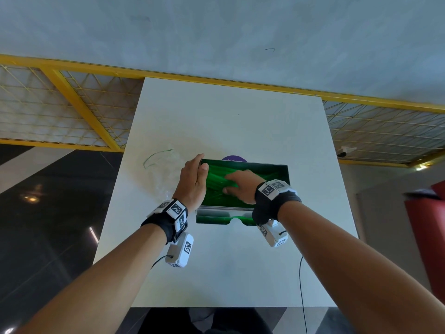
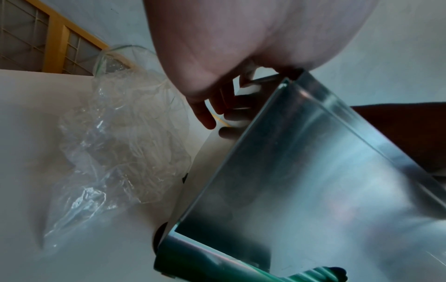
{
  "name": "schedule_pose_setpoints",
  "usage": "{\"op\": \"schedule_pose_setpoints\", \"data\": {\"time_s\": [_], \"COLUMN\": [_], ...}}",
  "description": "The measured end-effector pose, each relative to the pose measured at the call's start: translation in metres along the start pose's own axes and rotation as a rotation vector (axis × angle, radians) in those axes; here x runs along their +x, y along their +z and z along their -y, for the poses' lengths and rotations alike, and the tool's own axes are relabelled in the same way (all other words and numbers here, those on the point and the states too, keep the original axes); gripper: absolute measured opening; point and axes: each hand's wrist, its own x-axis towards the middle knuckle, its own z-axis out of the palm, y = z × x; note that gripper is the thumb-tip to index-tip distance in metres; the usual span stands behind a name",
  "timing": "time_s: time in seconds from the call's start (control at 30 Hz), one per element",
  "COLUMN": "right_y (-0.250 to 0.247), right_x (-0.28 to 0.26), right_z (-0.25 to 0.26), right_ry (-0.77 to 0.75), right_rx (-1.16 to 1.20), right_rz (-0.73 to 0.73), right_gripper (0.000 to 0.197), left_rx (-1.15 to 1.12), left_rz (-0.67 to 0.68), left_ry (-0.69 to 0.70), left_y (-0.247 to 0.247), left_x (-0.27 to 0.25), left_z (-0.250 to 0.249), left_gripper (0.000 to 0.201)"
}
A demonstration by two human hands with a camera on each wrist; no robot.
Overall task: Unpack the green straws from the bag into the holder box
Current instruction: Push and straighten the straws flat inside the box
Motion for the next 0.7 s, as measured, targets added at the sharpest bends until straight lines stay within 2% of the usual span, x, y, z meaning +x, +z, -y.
{"op": "schedule_pose_setpoints", "data": {"time_s": [0.07,0.2,0.3,0.47,0.6,0.7], "right_y": [-0.004,-0.010,-0.012,0.003,0.005,0.001], "right_x": [-0.001,-0.005,-0.010,-0.010,-0.008,-0.006], "right_z": [0.000,-0.005,-0.015,-0.033,-0.028,-0.019], "right_ry": [-0.023,-0.146,-0.143,-0.041,-0.079,-0.162], "right_rx": [-0.040,-0.006,-0.060,-0.187,-0.289,-0.401], "right_rz": [-0.037,-0.128,-0.185,-0.027,-0.043,-0.081], "right_gripper": [0.054,0.052,0.060,0.089,0.076,0.080], "left_rx": [0.025,0.050,0.064,0.076,0.083,0.096], "left_rz": [-0.008,-0.025,-0.032,-0.040,-0.035,-0.030], "left_ry": [0.013,0.033,0.045,0.039,0.039,0.036], "left_y": [0.001,0.001,0.001,0.003,0.003,0.002], "left_x": [0.001,0.001,0.001,0.002,0.002,0.001], "left_z": [0.001,0.001,0.002,0.004,0.003,0.002], "left_gripper": [0.050,0.046,0.045,0.045,0.045,0.046]}}
